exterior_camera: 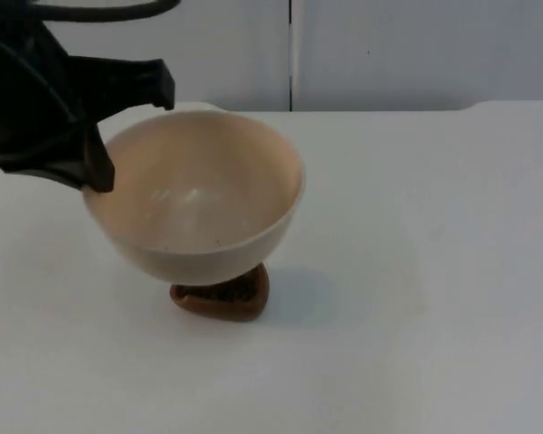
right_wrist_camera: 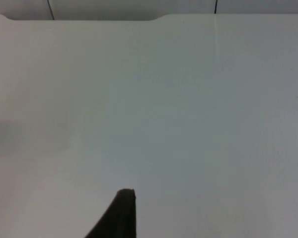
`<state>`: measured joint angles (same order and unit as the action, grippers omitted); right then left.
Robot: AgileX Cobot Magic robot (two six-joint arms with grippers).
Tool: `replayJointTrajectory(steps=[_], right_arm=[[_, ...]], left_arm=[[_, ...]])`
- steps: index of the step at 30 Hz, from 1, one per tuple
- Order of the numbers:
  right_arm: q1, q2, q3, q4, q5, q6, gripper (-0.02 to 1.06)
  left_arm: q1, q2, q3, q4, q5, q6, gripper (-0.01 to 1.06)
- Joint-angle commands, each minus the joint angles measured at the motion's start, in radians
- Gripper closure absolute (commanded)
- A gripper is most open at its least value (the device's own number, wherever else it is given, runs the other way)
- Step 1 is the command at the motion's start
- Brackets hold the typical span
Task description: Pick up the bowl with the left hand and pour the coffee beans from the cup into the bowl with the right hand.
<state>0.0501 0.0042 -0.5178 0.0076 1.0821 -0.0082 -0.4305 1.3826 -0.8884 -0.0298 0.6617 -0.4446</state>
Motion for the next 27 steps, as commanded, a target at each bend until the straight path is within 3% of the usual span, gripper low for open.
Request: replayJointTrajectory(steps=[1,18,25,27], right_arm=[[-0.006,-0.004,0.003,-0.002,-0.002,-0.007,-0.01],[-0.006,-0.004,0.003,0.03,-0.004,-0.007,-0.01],[-0.006,-0.004,0.001,0.031,-0.007,-0.007,-0.01],[-0.006,-0.004,0.001,0.036,-0.007,-0.007,-0.01]], left_arm=[[0.002,-0.046,0.023,-0.013,-0.02,-0.009,1.05],[0.002,-0.176,0.035,0.072,0.056,-0.012,1.05],[0.002,-0.186,0.035,0.217,0.174,-0.24,1.05],[0.002,-0.196,0.035,0.228,0.179,-0.247,1.05]])
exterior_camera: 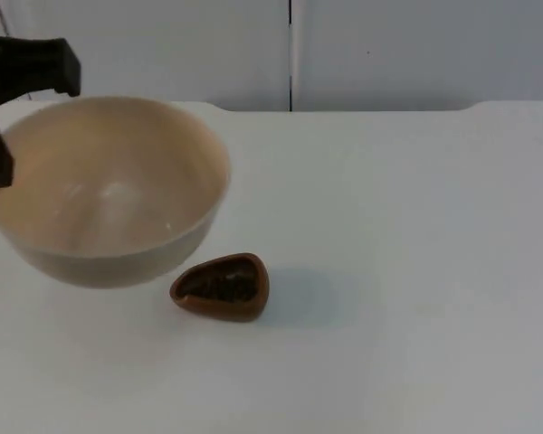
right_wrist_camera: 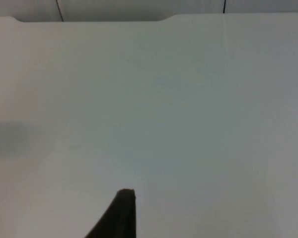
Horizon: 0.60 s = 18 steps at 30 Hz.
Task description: Pick up the bowl with the left hand and pour the coffee beans from the cup into the bowl with the right hand.
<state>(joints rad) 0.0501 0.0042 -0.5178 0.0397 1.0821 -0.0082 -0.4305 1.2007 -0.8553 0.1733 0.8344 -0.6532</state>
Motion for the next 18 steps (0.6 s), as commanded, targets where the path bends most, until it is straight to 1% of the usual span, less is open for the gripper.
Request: replayJointTrajectory(steps=[1,2,6,8,11,12,16,18], right_arm=[[-0.006,-0.002,0.001,0.021,-0.009,-0.011,-0.01],[-0.006,0.026,0.001,0.042,-0.012,-0.017,-0.01],[-0.006,0.096,-0.002,0.074,-0.019,-0.038,-0.01],[-0.006,0.177,-0.016,0.108,-0.046,-0.062,-0.01],[-0.006,0.27,-0.049,0.178,-0.117,-0.114,-0.01],[-0.006,0.27,-0.049,0.178,-0.117,-0.114,-0.01],[-0.006,0.4,-0.107,0.193,-0.192,-0.119,-0.01],[-0.006,0.439,-0.126,0.193,-0.201,-0.119,-0.01]], left_arm=[[0.002,-0.022,0.002,0.027,0.008,-0.039,1.05],[0.002,-0.041,0.004,0.027,0.008,-0.039,1.05],[0.002,-0.069,0.007,0.027,0.008,-0.039,1.05],[0.002,-0.083,0.009,0.027,0.008,-0.039,1.05],[0.002,-0.083,0.009,0.027,0.008,-0.039,1.05],[0.002,-0.083,0.009,0.027,0.008,-0.039,1.05],[0.002,-0.083,0.009,0.019,0.008,-0.039,1.05],[0.002,-0.083,0.009,0.019,0.007,-0.039,1.05]])
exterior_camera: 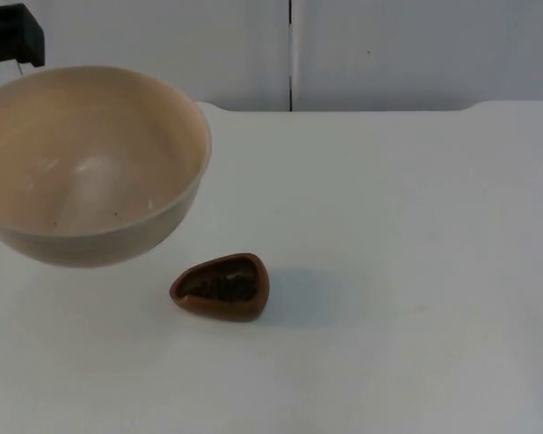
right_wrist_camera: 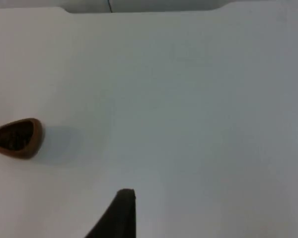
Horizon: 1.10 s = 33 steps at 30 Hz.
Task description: Pick up the bowl with the left hand and pour the coffee beans from the cup into the bowl with the right hand.
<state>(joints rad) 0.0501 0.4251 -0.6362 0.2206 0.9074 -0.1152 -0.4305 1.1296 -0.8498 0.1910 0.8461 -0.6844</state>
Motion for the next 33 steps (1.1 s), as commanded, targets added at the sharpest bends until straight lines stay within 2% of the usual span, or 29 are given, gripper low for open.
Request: replayJointTrajectory(steps=[1,16,25,29,32,33], right_arm=[[-0.006,0.058,-0.029,0.012,-0.033,-0.012,-0.01],[-0.006,0.508,-0.318,0.014,-0.036,-0.037,0.0],[-0.004,0.656,-0.382,0.036,-0.031,-0.075,0.0],[0.043,0.703,-0.383,0.044,-0.033,-0.076,0.0],[0.17,0.777,-0.383,0.044,-0.063,-0.071,0.02],[0.17,0.777,-0.383,0.044,-0.063,-0.071,0.02]], left_arm=[[0.002,-0.012,0.004,0.001,-0.005,-0.008,1.05],[0.002,-0.012,0.004,-0.026,-0.011,-0.003,1.05],[0.002,-0.012,0.004,-0.026,-0.013,-0.003,1.05],[0.002,-0.012,0.004,-0.026,-0.013,-0.003,1.05],[0.002,-0.012,0.004,-0.026,-0.013,-0.003,1.05],[0.002,-0.012,0.004,-0.026,-0.013,-0.003,1.05]])
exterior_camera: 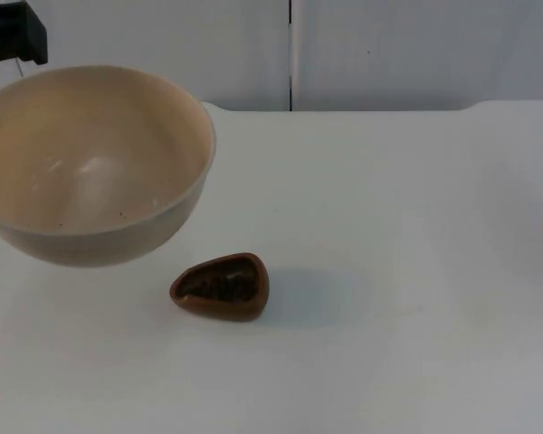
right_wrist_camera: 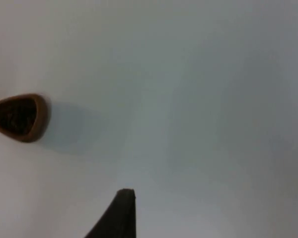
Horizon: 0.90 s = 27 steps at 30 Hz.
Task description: Pick up the bowl with the left hand and pour the coffee beans from the cup into the bowl with the right hand.
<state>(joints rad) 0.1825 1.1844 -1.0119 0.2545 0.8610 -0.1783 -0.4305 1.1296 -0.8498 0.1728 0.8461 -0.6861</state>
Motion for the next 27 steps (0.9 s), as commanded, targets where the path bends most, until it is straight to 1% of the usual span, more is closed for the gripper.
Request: replayJointTrajectory(steps=[1,5,6,7,10,11,14,15,16,20,21,25,26,27], right_arm=[[0.072,0.04,-0.007,0.011,-0.03,0.003,0.02],[0.217,0.168,-0.052,0.006,-0.041,0.043,0.02],[0.217,0.168,-0.052,0.006,-0.041,0.043,0.02],[0.252,0.207,-0.071,-0.004,-0.041,0.066,0.02],[0.344,0.323,-0.137,-0.069,-0.034,0.142,0.02],[0.344,0.323,-0.137,-0.069,-0.034,0.142,0.02],[0.419,0.44,-0.221,-0.123,-0.029,0.207,0.02],[0.447,0.502,-0.275,-0.13,-0.016,0.233,0.02],[0.447,0.502,-0.275,-0.13,-0.016,0.233,0.02],[0.505,0.649,-0.423,-0.183,0.01,0.314,0.02],[0.505,0.649,-0.423,-0.183,0.01,0.314,0.02],[0.551,0.772,-0.552,-0.28,0.04,0.401,0.02],[0.551,0.772,-0.552,-0.28,0.04,0.401,0.02],[0.553,0.795,-0.575,-0.291,0.042,0.423,0.02]], left_arm=[[0.002,-0.012,0.004,-0.01,-0.013,-0.001,1.05],[0.002,-0.012,0.004,-0.01,-0.013,-0.001,1.05],[0.002,-0.012,0.004,-0.01,-0.013,-0.001,1.05],[0.002,-0.012,0.004,-0.01,-0.013,-0.001,1.05],[0.002,-0.012,0.004,-0.01,-0.014,-0.001,1.05],[0.002,-0.012,0.004,-0.01,-0.014,-0.001,1.05],[0.002,-0.012,0.004,-0.01,-0.018,-0.001,1.05],[0.002,-0.012,0.004,-0.01,-0.018,-0.001,1.05],[0.002,-0.012,0.004,-0.01,-0.018,-0.001,1.05],[0.002,-0.012,0.004,-0.01,-0.018,-0.001,1.05],[0.002,-0.012,0.004,-0.01,-0.018,-0.001,1.05],[0.002,-0.012,0.004,-0.01,-0.021,-0.001,1.05],[0.002,-0.012,0.004,-0.01,-0.021,-0.001,1.05],[0.002,-0.012,0.004,-0.01,-0.021,-0.001,1.05]])
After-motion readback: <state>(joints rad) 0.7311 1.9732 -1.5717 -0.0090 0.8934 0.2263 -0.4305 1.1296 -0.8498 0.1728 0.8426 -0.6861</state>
